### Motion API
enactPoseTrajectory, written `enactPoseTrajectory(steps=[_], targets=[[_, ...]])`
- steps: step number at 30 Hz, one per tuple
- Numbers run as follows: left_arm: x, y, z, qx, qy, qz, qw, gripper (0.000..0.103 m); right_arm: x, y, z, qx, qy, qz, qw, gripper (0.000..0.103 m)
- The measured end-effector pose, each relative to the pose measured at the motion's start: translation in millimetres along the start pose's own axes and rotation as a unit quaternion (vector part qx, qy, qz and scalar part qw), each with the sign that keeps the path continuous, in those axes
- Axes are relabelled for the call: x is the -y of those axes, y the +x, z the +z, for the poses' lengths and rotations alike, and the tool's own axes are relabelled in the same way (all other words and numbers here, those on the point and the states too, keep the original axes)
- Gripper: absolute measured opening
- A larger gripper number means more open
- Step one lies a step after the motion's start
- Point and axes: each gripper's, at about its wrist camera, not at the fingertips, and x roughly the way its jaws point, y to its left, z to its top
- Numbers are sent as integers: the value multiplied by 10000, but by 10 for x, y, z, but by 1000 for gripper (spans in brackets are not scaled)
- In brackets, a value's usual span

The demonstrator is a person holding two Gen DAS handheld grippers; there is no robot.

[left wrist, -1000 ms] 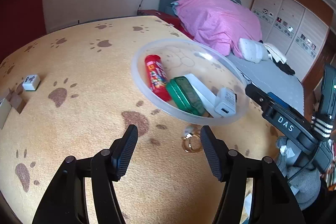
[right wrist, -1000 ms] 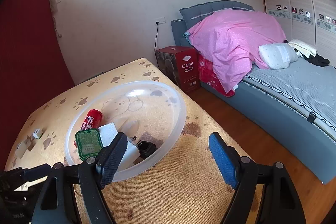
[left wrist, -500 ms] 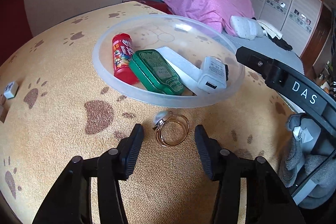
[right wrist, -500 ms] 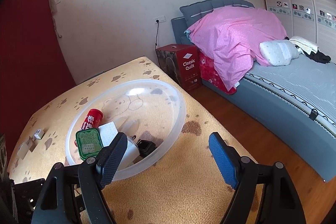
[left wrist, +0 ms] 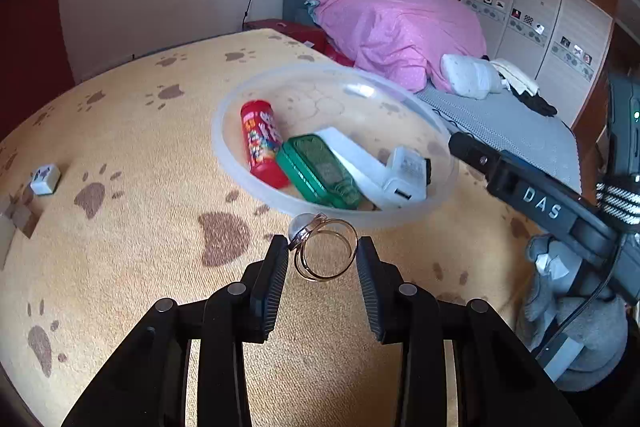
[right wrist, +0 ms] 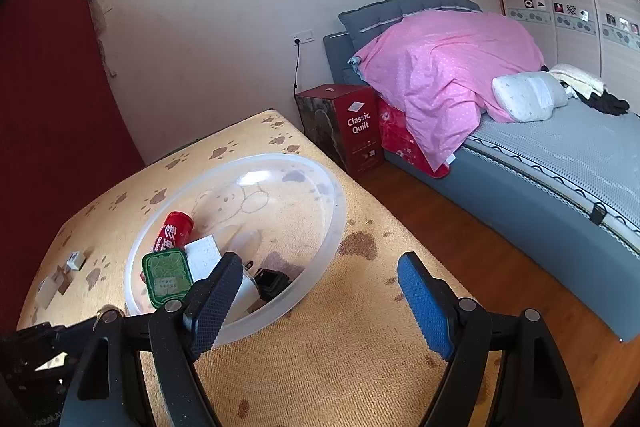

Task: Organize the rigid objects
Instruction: 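Carry the gold ring into the bowl and open the left gripper, then withdraw the left gripper from the bowl toward the remaining blocks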

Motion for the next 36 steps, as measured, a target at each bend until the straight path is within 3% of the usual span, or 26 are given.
enactPoseTrajectory(steps=[12, 14, 16, 30, 36], targets=[[187, 240, 386, 273, 182, -312, 9990, 37, 16, -10, -3, 1, -6, -3, 10000, 83], [206, 291, 396, 301, 221, -278, 9989, 51, 29, -9, -2, -2, 23, -1, 10000, 83], [186, 306, 376, 335, 199, -179, 9991, 58, 26, 2, -4, -9, 24, -8, 10000, 83], [49, 322, 284, 341, 123, 87, 9993, 58, 13, 5, -19, -3, -13, -33, 10000, 83], [-86, 250, 281, 399, -113, 163, 9990, 66, 11, 4, -23, -10, -45, -48, 10000, 83]])
